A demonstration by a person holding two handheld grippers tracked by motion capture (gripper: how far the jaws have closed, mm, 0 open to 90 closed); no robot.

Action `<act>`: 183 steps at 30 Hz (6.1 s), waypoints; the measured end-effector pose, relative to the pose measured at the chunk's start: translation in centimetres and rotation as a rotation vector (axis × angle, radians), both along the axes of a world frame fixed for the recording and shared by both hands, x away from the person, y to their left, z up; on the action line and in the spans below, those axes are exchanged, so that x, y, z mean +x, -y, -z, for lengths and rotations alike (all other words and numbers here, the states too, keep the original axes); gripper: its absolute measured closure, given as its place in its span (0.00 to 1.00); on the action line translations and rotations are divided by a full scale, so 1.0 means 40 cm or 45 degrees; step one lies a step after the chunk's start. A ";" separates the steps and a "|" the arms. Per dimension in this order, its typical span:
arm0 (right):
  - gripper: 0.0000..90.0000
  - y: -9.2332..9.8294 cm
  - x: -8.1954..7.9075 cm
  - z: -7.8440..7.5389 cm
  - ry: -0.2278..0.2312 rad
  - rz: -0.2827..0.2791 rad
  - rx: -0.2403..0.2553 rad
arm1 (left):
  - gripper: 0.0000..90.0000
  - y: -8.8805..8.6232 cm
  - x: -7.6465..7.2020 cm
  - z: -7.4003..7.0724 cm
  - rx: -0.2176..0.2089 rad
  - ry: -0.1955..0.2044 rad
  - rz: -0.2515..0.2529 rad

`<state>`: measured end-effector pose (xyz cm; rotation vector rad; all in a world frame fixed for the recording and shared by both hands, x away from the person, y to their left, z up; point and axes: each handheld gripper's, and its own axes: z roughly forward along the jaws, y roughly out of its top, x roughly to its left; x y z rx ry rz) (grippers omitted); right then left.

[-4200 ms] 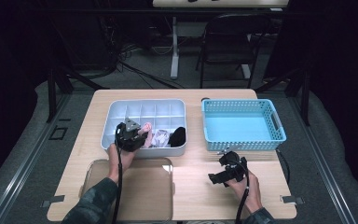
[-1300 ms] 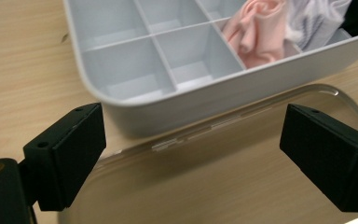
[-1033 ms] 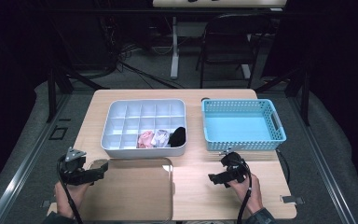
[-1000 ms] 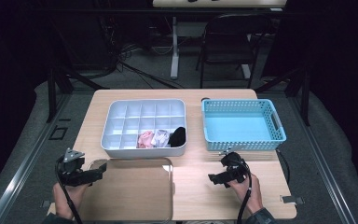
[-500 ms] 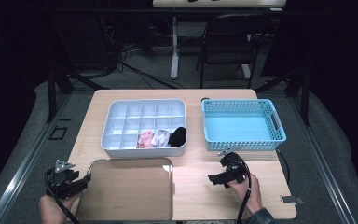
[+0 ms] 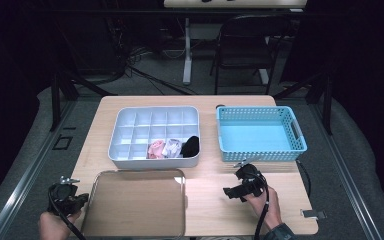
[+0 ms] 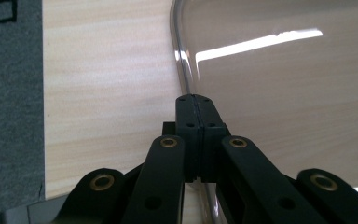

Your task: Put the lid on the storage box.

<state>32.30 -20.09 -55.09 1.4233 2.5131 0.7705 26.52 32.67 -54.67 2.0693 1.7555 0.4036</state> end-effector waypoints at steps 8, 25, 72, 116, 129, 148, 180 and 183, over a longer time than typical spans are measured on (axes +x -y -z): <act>0.12 -0.002 0.001 0.000 -0.005 -0.003 -0.019 | 1.00 -0.003 0.008 0.012 -0.003 -0.057 -0.002; 0.14 -0.001 0.001 -0.001 0.001 0.007 -0.013 | 1.00 0.043 0.029 0.011 -0.103 -0.097 0.097; 0.45 -0.049 -0.054 0.007 -0.055 -0.063 -0.032 | 1.00 0.244 0.056 0.015 -0.160 -0.087 0.249; 1.00 -0.003 -0.044 -0.001 0.008 0.031 -0.065 | 1.00 0.367 0.082 0.026 -0.156 -0.021 0.383; 0.93 0.011 -0.045 0.000 -0.007 0.079 -0.034 | 0.93 0.377 0.092 0.022 -0.185 -0.004 0.379; 0.47 0.072 -0.074 -0.005 -0.134 0.207 0.082 | 0.20 0.348 -0.006 0.021 -0.388 -0.060 0.249; 0.62 0.086 -0.104 0.018 -0.172 0.301 0.211 | 0.46 0.355 -0.025 0.052 -0.603 -0.076 0.114; 0.62 0.085 -0.105 0.018 -0.164 0.301 0.204 | 0.46 0.354 -0.023 0.053 -0.632 -0.076 0.082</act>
